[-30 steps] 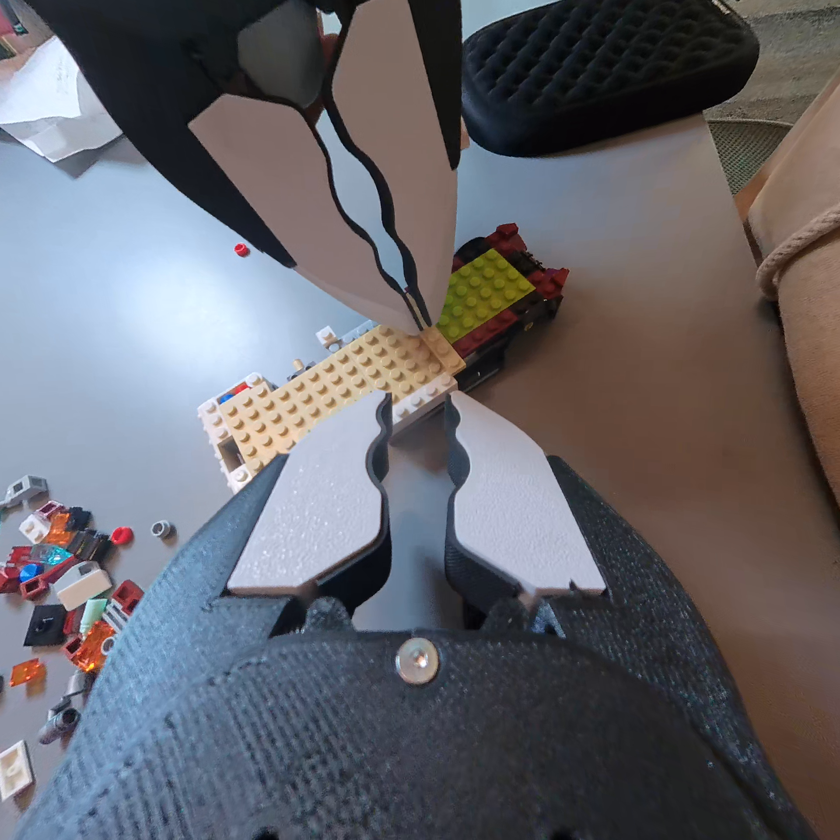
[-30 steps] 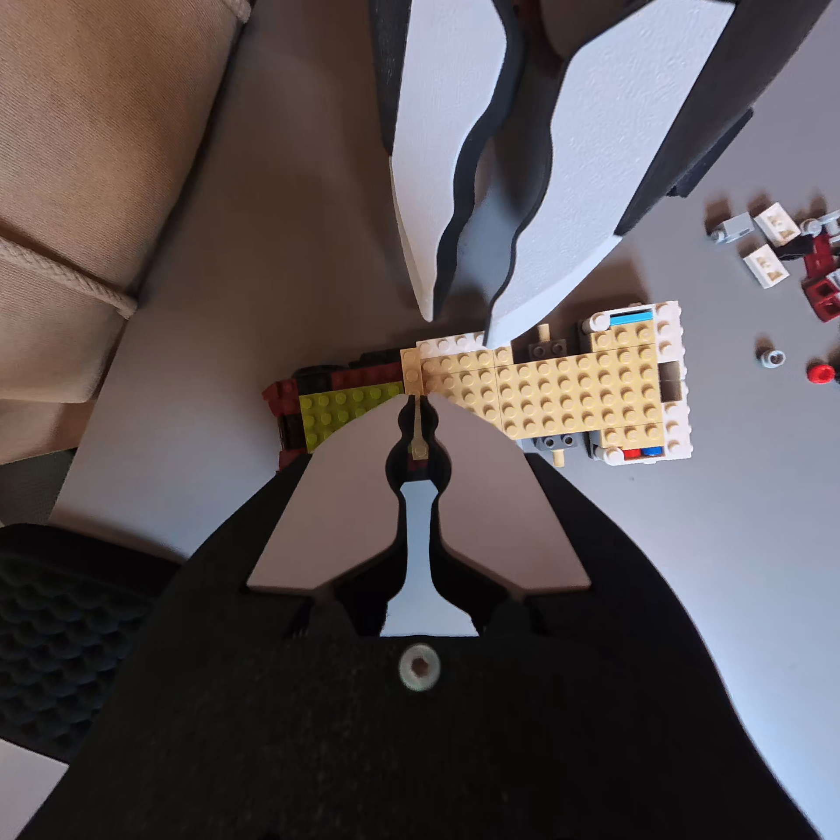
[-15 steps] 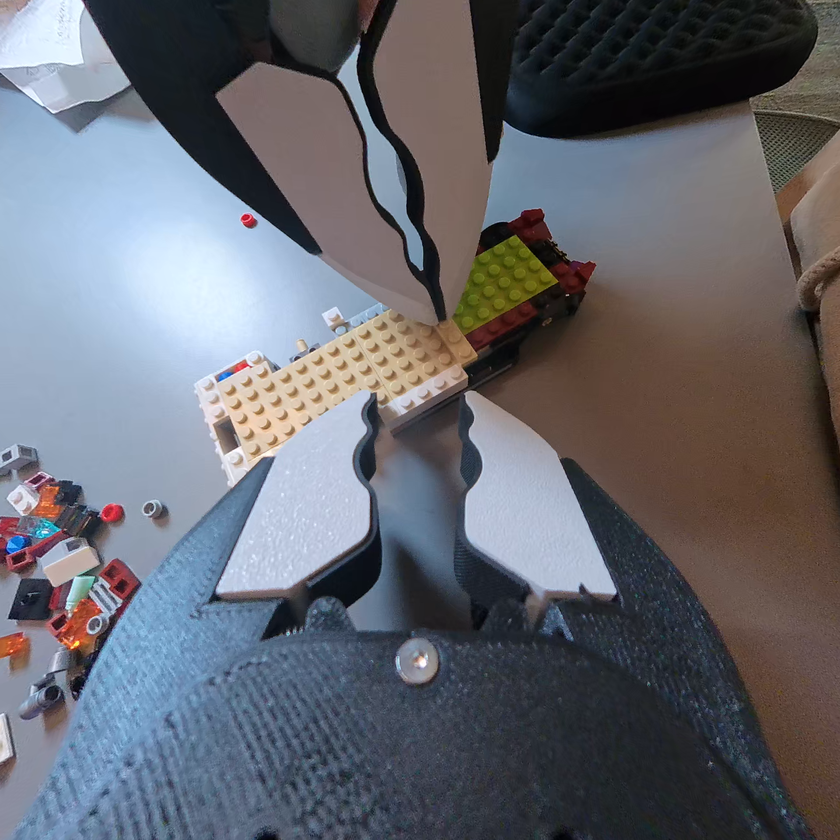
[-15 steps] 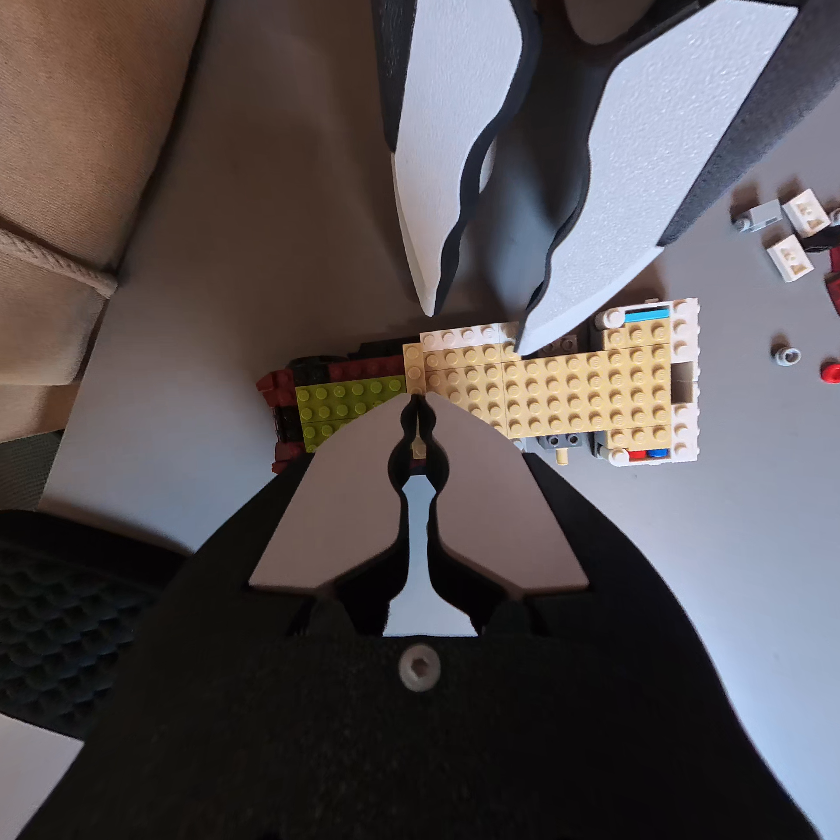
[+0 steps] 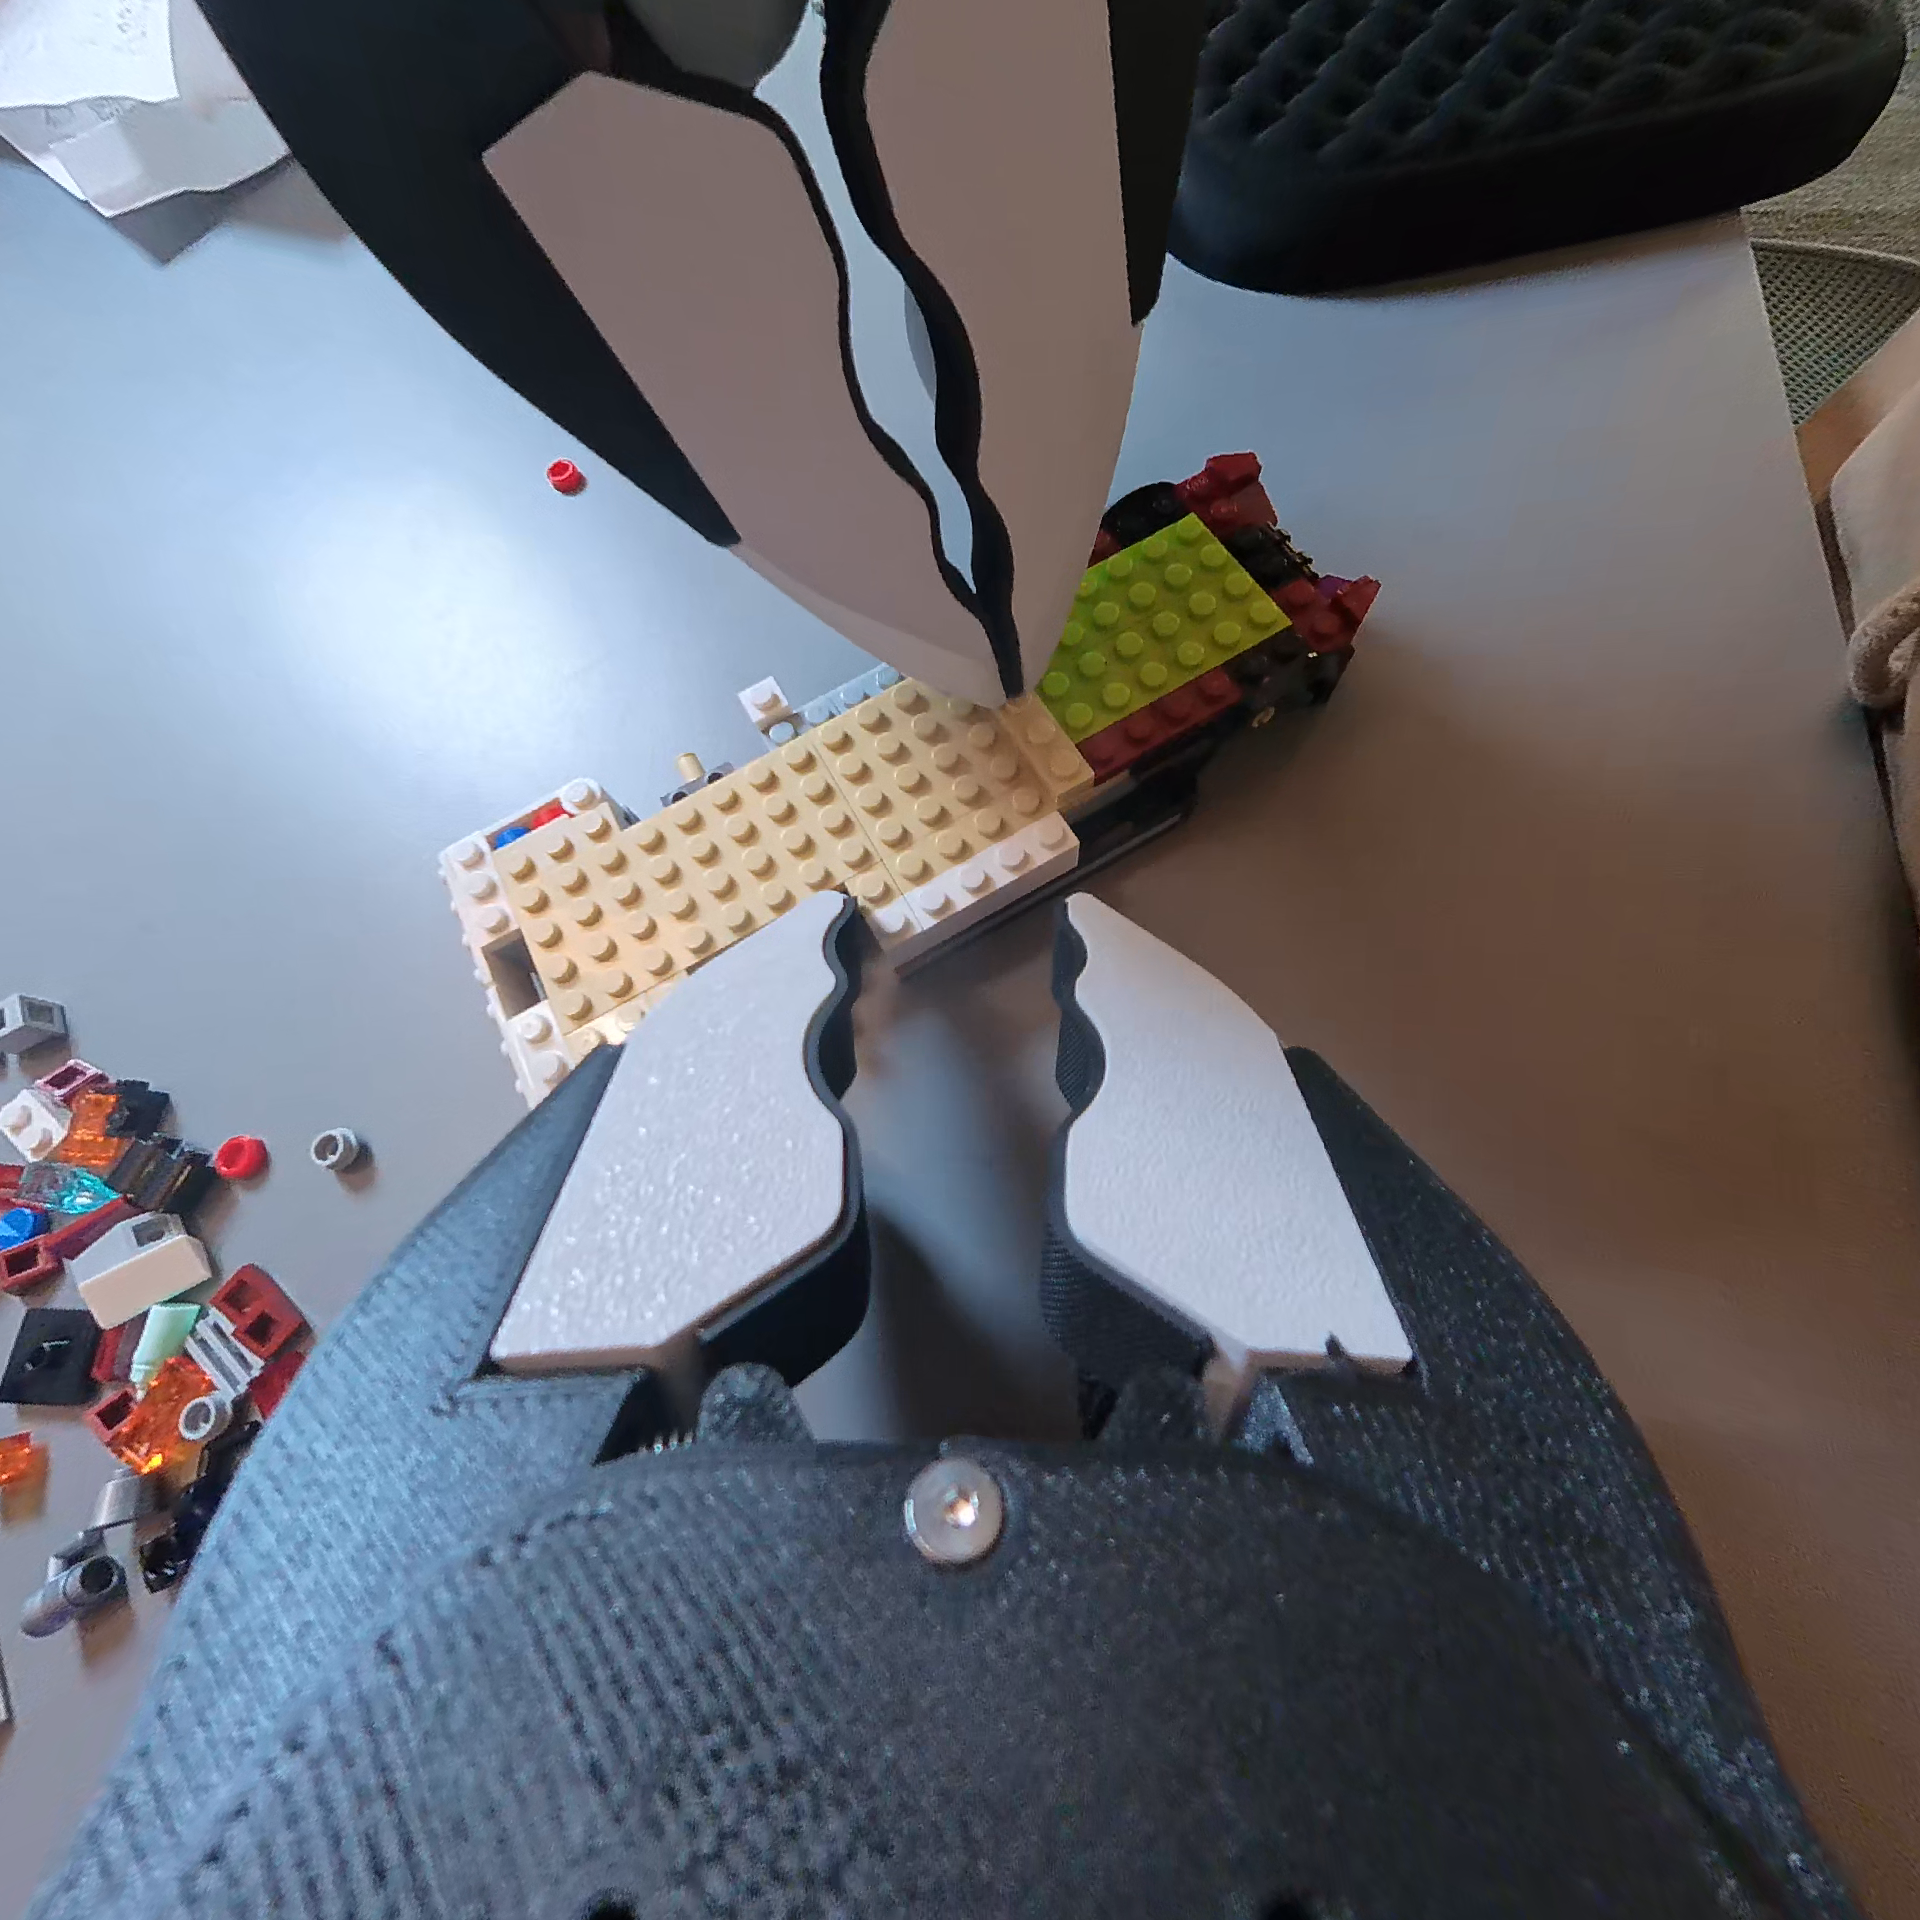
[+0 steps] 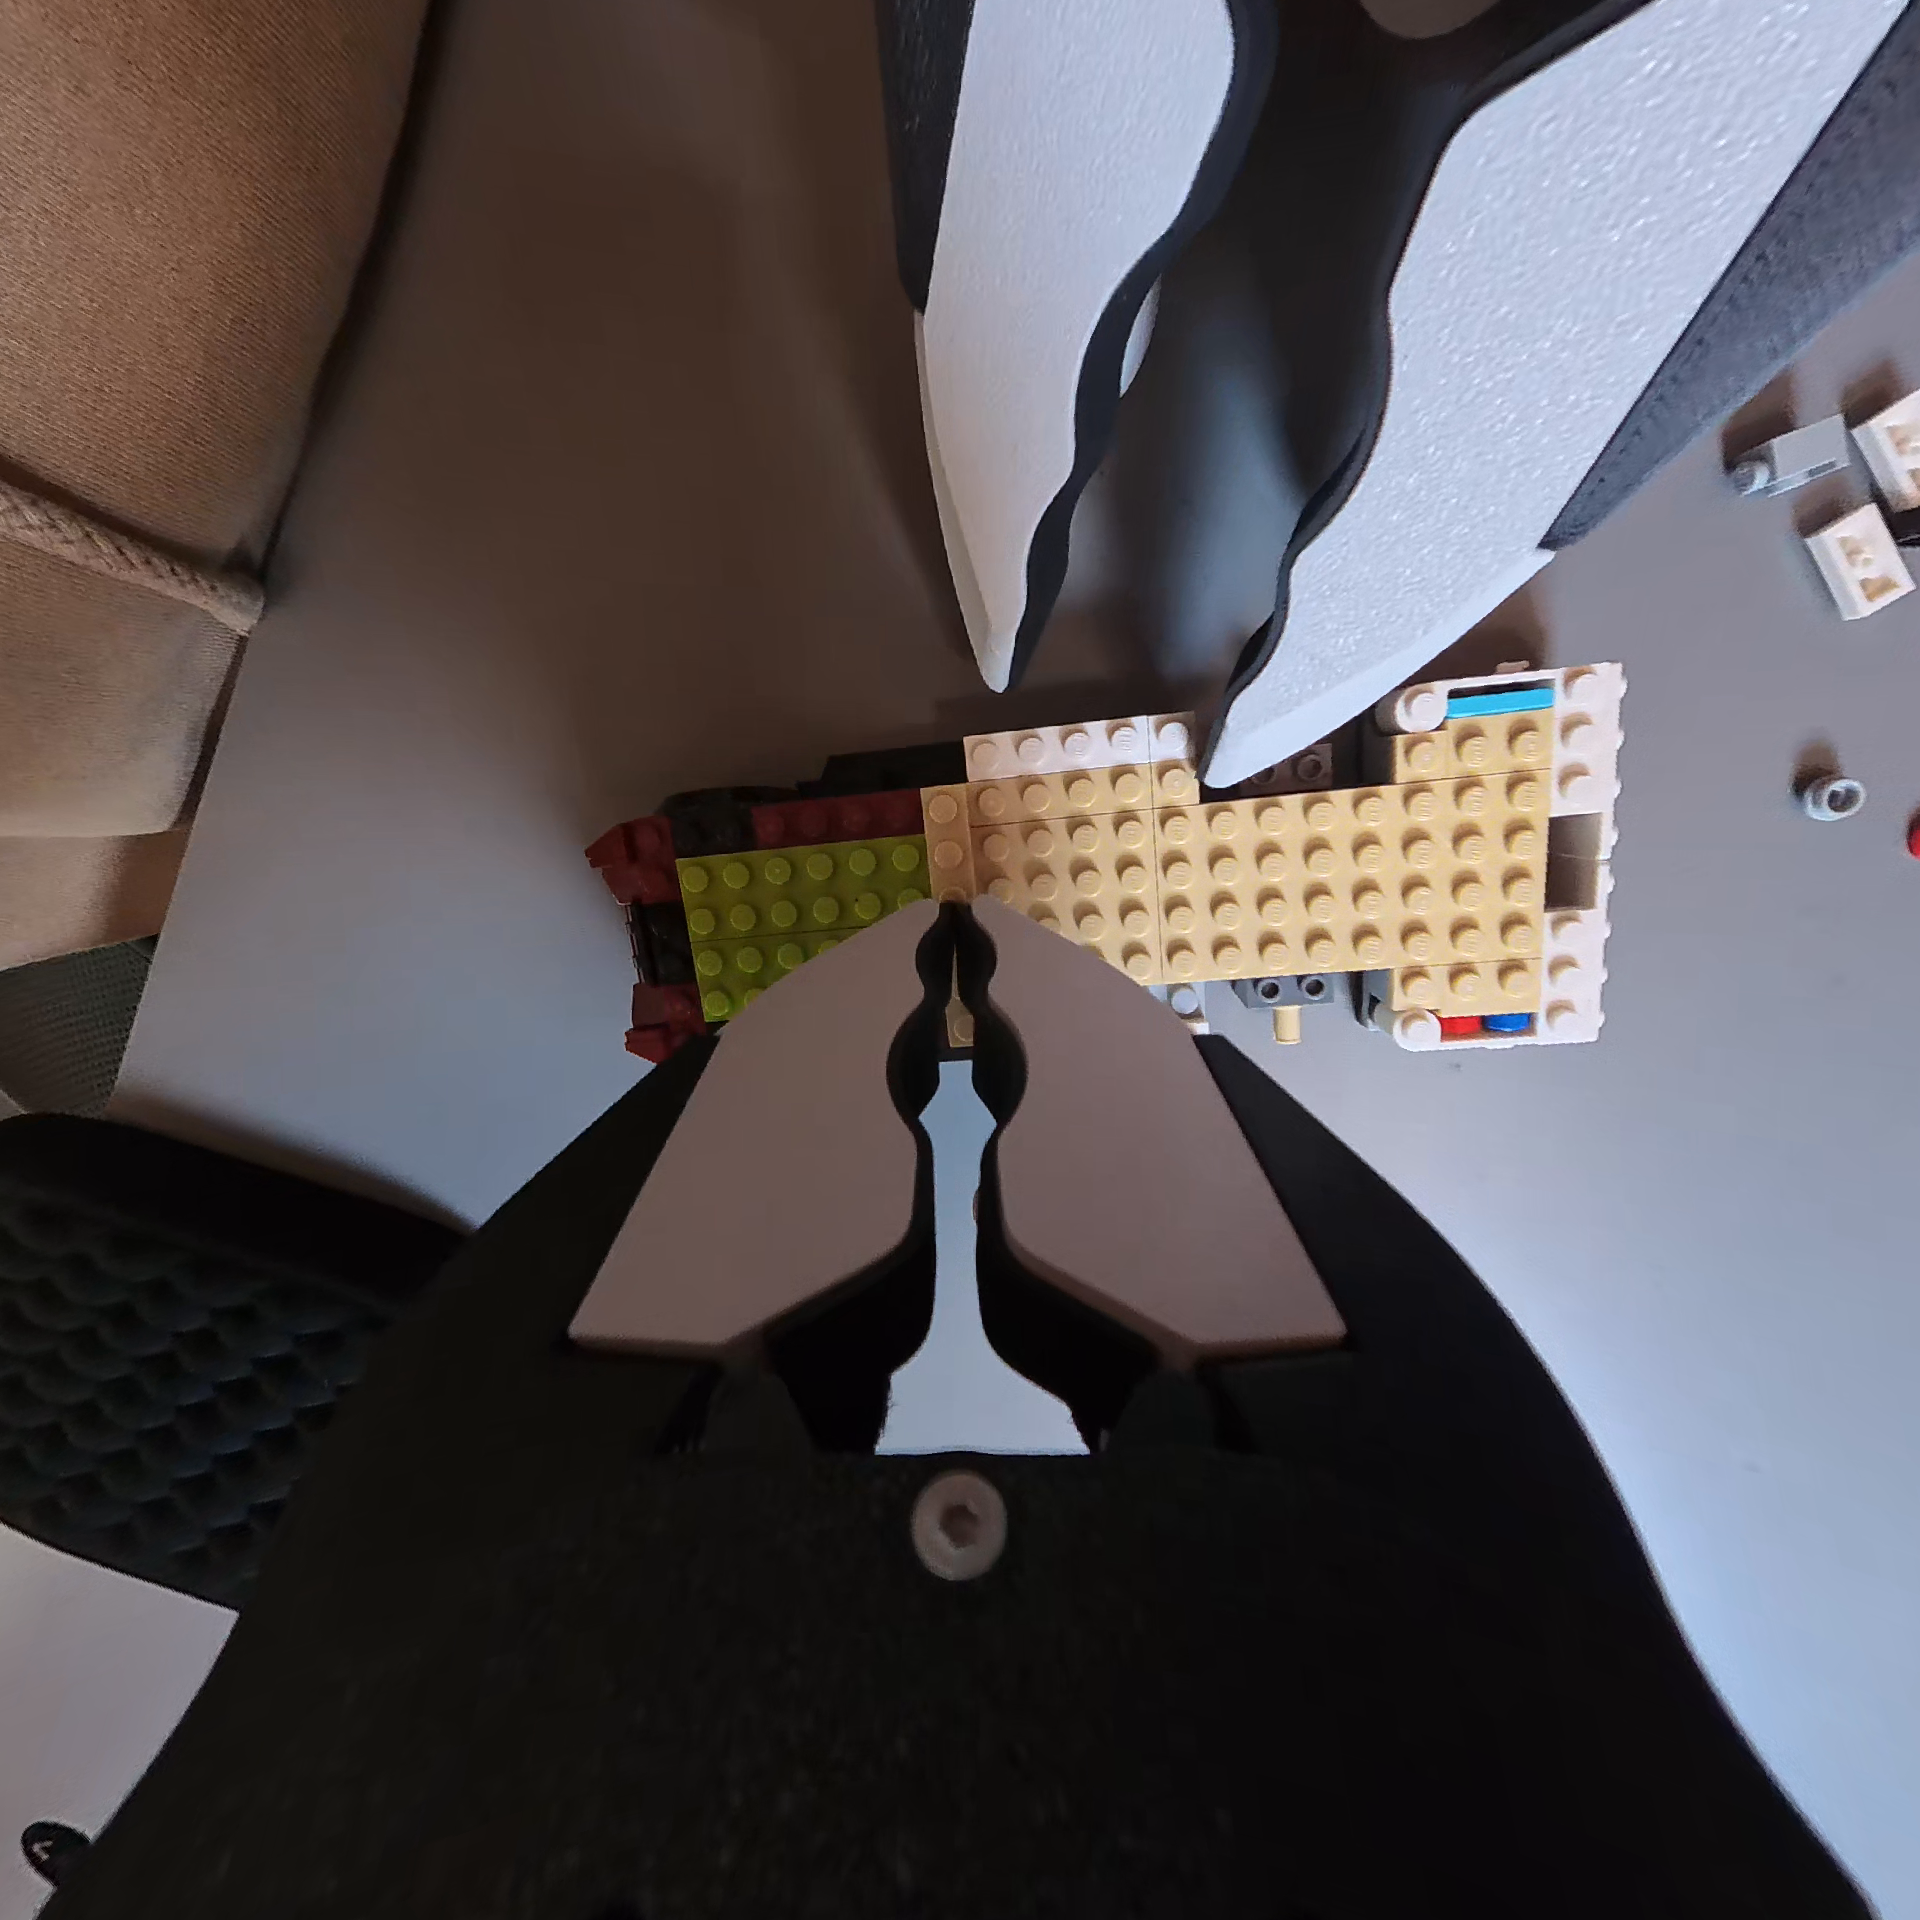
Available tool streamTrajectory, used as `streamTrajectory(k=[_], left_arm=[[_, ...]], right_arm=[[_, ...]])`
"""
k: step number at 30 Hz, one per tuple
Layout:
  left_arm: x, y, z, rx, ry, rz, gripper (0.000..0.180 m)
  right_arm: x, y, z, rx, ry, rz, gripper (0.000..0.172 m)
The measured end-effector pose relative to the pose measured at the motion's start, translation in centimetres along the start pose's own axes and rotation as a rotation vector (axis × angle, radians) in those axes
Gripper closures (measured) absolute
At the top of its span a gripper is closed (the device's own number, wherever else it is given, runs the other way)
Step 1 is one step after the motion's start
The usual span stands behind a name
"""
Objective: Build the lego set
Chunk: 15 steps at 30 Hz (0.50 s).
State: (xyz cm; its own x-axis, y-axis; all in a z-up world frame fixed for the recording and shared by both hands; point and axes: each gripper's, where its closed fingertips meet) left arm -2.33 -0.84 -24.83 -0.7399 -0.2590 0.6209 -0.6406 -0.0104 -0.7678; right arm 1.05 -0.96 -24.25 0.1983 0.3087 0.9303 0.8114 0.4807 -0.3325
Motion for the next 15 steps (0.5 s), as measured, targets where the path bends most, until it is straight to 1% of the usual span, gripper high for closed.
streamTrajectory(k=[6,15], left_arm=[[-0.13,0.09,-0.01,0.003,-0.006,-0.004,0.145],[-0.47,0.41,0.10,0.016,-0.003,-0.013,0.143]], right_arm=[[-0.03,0.04,0.00,0.009,0.011,-0.029,0.171],[-0.22,0.06,-0.02,-0.034,0.011,-0.044,0.171]])
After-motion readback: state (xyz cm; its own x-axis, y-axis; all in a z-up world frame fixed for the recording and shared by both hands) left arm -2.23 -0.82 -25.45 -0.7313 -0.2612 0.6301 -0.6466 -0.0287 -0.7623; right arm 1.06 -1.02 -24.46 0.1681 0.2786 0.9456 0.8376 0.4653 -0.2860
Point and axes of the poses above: each gripper's, where its closed fingertips meet, x back along the fingers, y out of its underside, z = x × y across the jaws, and after that the axes turned 5 degrees about -x, right-handed
